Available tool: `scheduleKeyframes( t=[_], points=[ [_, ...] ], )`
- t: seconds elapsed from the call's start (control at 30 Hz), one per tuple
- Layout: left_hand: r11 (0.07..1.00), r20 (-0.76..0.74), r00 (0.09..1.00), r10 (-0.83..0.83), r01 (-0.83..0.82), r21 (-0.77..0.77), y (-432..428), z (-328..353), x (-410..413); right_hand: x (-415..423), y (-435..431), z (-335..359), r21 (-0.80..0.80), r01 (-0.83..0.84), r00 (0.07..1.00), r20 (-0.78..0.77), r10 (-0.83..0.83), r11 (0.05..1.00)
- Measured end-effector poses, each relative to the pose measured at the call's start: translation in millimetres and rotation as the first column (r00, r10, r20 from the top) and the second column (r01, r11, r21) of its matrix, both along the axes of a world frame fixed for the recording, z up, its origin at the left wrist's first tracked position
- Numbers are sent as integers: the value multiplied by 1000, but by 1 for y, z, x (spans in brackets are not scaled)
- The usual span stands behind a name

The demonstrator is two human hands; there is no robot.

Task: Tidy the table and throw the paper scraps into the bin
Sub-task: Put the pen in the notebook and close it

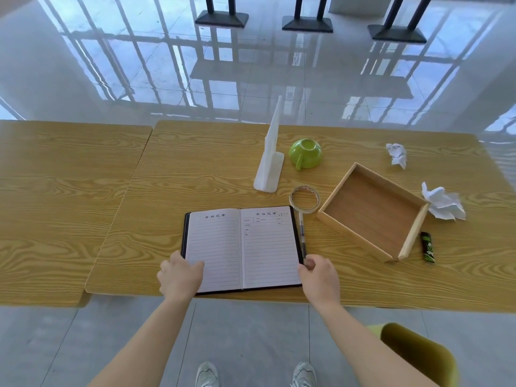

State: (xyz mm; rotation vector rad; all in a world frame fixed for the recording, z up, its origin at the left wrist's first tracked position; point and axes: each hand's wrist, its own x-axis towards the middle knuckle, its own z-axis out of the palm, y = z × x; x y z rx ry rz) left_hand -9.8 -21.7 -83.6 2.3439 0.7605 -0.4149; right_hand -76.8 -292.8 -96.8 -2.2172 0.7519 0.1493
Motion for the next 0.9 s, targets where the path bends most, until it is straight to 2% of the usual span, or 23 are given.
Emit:
scheduleKeyframes(
  t=[0.13, 0.27, 0.4, 0.5, 0.6, 0.73, 0.9],
  points=[
    [989, -11, 994, 105, -106, -108, 11, 0, 4, -2, 0, 0, 60, 114, 993, 16, -115, 992],
    [941, 115, 971, 210, -168, -294, 23, 10, 5, -2, -5, -2, 99, 166, 985, 34, -170, 981],
    [907, 220, 955, 197, -93, -410, 17, 33, 4, -1, -11, -4, 156, 212, 977, -9, -214, 965],
    [902, 331, 939, 98, 57, -428, -2, 50, -4, -2, -12, -4, 204, 227, 974, -27, -226, 952],
    [913, 434, 897, -83, 243, -328, -29, 63, -13, -5, -13, -4, 264, 227, 973, -28, -228, 938],
    [901, 516, 805, -291, 412, -135, -72, 70, -20, -8, -19, -3, 338, 185, 982, -33, -185, 923],
    [868, 529, 717, -453, 492, 76, -121, 65, -24, -7, -26, -4, 356, 78, 997, -21, -76, 931]
  ],
)
